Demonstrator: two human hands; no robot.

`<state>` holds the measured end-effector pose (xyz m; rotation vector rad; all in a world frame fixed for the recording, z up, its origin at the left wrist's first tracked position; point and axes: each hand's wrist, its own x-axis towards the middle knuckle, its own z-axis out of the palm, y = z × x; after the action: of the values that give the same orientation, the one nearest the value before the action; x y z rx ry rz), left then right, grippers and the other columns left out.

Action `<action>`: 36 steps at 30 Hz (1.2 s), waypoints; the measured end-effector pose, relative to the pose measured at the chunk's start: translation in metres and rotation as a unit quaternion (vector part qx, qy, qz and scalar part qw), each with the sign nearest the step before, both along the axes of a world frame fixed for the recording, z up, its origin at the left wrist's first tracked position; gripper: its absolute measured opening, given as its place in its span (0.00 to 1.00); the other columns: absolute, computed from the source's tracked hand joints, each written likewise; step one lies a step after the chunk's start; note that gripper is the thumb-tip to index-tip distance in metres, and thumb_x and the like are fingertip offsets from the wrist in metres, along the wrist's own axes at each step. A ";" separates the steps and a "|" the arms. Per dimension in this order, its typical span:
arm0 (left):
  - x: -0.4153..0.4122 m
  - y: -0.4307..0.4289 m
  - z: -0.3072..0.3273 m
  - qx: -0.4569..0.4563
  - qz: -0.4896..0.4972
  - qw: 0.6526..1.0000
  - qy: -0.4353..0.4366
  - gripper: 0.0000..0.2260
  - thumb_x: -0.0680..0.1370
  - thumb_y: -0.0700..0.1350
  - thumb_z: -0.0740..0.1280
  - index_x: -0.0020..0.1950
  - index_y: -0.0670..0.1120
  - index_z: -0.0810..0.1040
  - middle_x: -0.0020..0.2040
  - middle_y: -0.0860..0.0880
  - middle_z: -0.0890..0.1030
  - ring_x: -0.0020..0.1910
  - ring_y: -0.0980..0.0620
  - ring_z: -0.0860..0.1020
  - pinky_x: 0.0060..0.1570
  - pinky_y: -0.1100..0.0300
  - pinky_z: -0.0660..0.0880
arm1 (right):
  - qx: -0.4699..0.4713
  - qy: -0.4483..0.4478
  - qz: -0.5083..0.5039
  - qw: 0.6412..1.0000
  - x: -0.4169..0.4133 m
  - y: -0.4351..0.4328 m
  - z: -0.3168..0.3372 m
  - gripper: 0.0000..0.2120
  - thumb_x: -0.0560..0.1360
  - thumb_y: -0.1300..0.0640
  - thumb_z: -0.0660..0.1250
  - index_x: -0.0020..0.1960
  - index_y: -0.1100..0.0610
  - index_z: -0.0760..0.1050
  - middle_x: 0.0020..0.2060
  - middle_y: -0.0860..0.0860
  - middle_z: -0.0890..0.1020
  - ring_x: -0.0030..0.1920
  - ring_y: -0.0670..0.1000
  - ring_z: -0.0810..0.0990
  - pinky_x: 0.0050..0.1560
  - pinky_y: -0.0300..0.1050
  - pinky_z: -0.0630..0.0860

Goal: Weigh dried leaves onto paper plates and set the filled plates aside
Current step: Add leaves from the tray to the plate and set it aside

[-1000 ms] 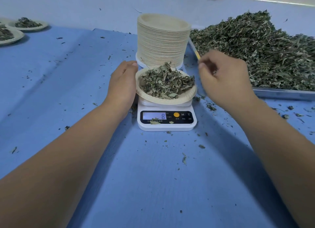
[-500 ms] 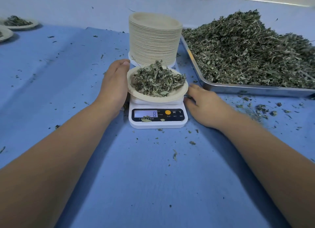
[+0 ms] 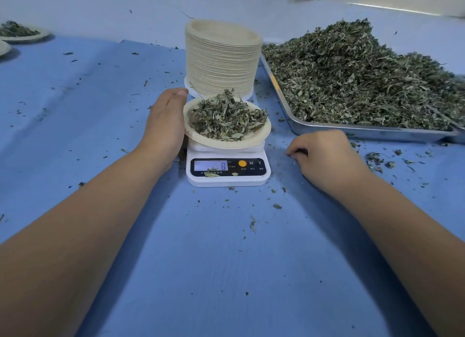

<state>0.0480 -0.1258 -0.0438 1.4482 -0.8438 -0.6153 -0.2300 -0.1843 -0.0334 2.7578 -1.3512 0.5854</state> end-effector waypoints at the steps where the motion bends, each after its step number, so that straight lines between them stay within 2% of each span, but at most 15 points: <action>1: 0.000 0.000 0.000 0.004 0.002 1.000 -0.003 0.11 0.84 0.53 0.56 0.60 0.60 0.77 0.54 0.66 0.75 0.62 0.58 0.76 0.71 0.50 0.71 | -0.001 0.003 -0.003 1.000 0.000 0.001 0.002 0.10 0.77 0.67 0.68 0.49 0.56 0.86 0.45 0.52 0.87 0.46 0.55 0.83 0.51 0.49 0.79; 4: 0.000 -0.001 0.000 0.004 0.005 1.000 -0.016 0.11 0.84 0.53 0.56 0.61 0.59 0.77 0.53 0.67 0.74 0.56 0.68 0.73 0.65 0.56 0.70 | -0.028 -0.072 -0.021 0.997 0.004 0.002 0.015 0.11 0.76 0.67 0.67 0.49 0.56 0.86 0.42 0.51 0.87 0.40 0.52 0.82 0.48 0.42 0.78; 7: 0.001 0.000 0.000 0.002 0.009 1.000 -0.019 0.12 0.85 0.53 0.56 0.61 0.59 0.77 0.53 0.67 0.74 0.57 0.67 0.73 0.61 0.58 0.70 | -0.078 -0.169 -0.046 0.981 0.011 -0.012 0.039 0.10 0.76 0.64 0.68 0.50 0.54 0.86 0.42 0.49 0.86 0.39 0.48 0.81 0.48 0.34 0.73; 10: 0.001 -0.001 -0.001 0.000 0.006 1.000 -0.020 0.12 0.84 0.53 0.56 0.61 0.59 0.77 0.54 0.67 0.74 0.62 0.59 0.75 0.66 0.55 0.71 | -0.055 -0.136 -0.089 0.985 0.019 -0.044 0.055 0.10 0.79 0.61 0.65 0.54 0.55 0.84 0.49 0.51 0.85 0.40 0.50 0.81 0.49 0.38 0.74; 13: 0.001 -0.001 -0.002 -0.006 0.002 1.000 -0.020 0.12 0.85 0.53 0.55 0.62 0.59 0.77 0.56 0.66 0.75 0.65 0.56 0.75 0.71 0.51 0.69 | 0.038 -0.096 -0.114 0.988 0.030 -0.058 0.051 0.15 0.81 0.63 0.61 0.62 0.55 0.82 0.59 0.55 0.83 0.33 0.46 0.74 0.45 0.41 0.74; 14: 0.001 0.000 -0.002 -0.006 0.001 1.000 -0.025 0.12 0.85 0.53 0.55 0.62 0.59 0.77 0.57 0.64 0.75 0.66 0.55 0.74 0.72 0.50 0.69 | 0.040 -0.108 -0.103 0.988 0.036 -0.055 0.047 0.16 0.81 0.64 0.60 0.62 0.55 0.82 0.58 0.55 0.84 0.34 0.47 0.76 0.47 0.42 0.74; 16: 0.001 0.000 -0.002 -0.007 0.002 1.000 -0.029 0.12 0.85 0.53 0.55 0.63 0.59 0.77 0.60 0.60 0.76 0.67 0.55 0.74 0.72 0.50 0.68 | -0.004 -0.142 -0.064 0.988 0.053 -0.042 0.044 0.15 0.80 0.63 0.61 0.60 0.55 0.83 0.56 0.53 0.85 0.46 0.52 0.82 0.55 0.46 0.77; 18: 0.000 0.000 -0.001 -0.004 0.007 1.000 -0.028 0.12 0.86 0.52 0.55 0.62 0.59 0.77 0.60 0.61 0.77 0.65 0.56 0.74 0.70 0.52 0.69 | -0.037 -0.173 -0.033 0.984 0.072 -0.027 0.048 0.13 0.80 0.57 0.63 0.58 0.53 0.84 0.51 0.49 0.86 0.50 0.53 0.83 0.58 0.51 0.78; 21: 0.000 0.000 0.001 -0.001 0.004 1.000 -0.024 0.11 0.86 0.52 0.55 0.61 0.59 0.77 0.58 0.62 0.77 0.63 0.56 0.76 0.66 0.55 0.71 | 0.029 -0.177 0.021 0.983 0.098 -0.013 0.063 0.15 0.80 0.43 0.62 0.57 0.47 0.83 0.46 0.42 0.84 0.48 0.47 0.81 0.52 0.45 0.76; 23: 0.000 0.001 0.001 -0.005 0.004 1.000 -0.024 0.11 0.86 0.51 0.55 0.61 0.58 0.77 0.56 0.63 0.77 0.61 0.60 0.76 0.63 0.56 0.71 | 0.084 -0.126 0.059 0.987 0.112 -0.009 0.071 0.20 0.79 0.34 0.59 0.59 0.44 0.81 0.50 0.41 0.82 0.51 0.45 0.78 0.51 0.44 0.73; 25: -0.001 0.001 0.002 -0.008 0.002 1.000 -0.023 0.11 0.86 0.51 0.55 0.61 0.57 0.77 0.55 0.64 0.77 0.60 0.61 0.75 0.64 0.56 0.71 | 0.103 -0.060 0.067 0.991 0.122 -0.008 0.074 0.22 0.77 0.31 0.60 0.61 0.42 0.80 0.51 0.39 0.79 0.53 0.44 0.76 0.51 0.43 0.70; 27: -0.001 0.001 0.002 -0.008 0.001 1.000 -0.020 0.11 0.86 0.50 0.56 0.61 0.57 0.77 0.56 0.63 0.77 0.60 0.60 0.76 0.65 0.56 0.72 | 0.083 -0.022 0.063 0.994 0.129 -0.009 0.073 0.19 0.77 0.34 0.64 0.60 0.43 0.81 0.49 0.40 0.78 0.53 0.44 0.76 0.51 0.41 0.69; 29: -0.001 0.002 0.003 -0.007 0.002 1.000 -0.017 0.12 0.86 0.50 0.56 0.62 0.56 0.77 0.55 0.62 0.77 0.59 0.60 0.76 0.64 0.56 0.72 | 0.046 -0.027 0.070 0.996 0.133 -0.012 0.073 0.11 0.77 0.42 0.68 0.52 0.46 0.84 0.44 0.41 0.81 0.50 0.44 0.79 0.47 0.39 0.70; 32: 0.000 0.002 0.002 -0.002 0.003 1.000 -0.017 0.13 0.86 0.51 0.56 0.63 0.55 0.78 0.54 0.64 0.77 0.57 0.64 0.75 0.60 0.58 0.71 | 0.048 -0.085 0.081 0.992 0.132 -0.013 0.074 0.04 0.76 0.51 0.72 0.47 0.48 0.86 0.37 0.39 0.81 0.39 0.39 0.77 0.40 0.33 0.71; 36: 0.000 0.001 0.002 0.001 0.006 1.000 -0.018 0.14 0.86 0.51 0.56 0.65 0.54 0.78 0.53 0.64 0.75 0.55 0.67 0.74 0.57 0.61 0.70 | 0.029 -0.166 0.081 0.982 0.127 -0.013 0.079 0.03 0.76 0.52 0.73 0.45 0.49 0.85 0.34 0.37 0.79 0.38 0.35 0.75 0.41 0.27 0.69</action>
<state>0.0479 -0.1246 -0.0418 1.4685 -0.8627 -0.5829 -0.1033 -0.1969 0.0457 2.9357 -1.2123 1.0739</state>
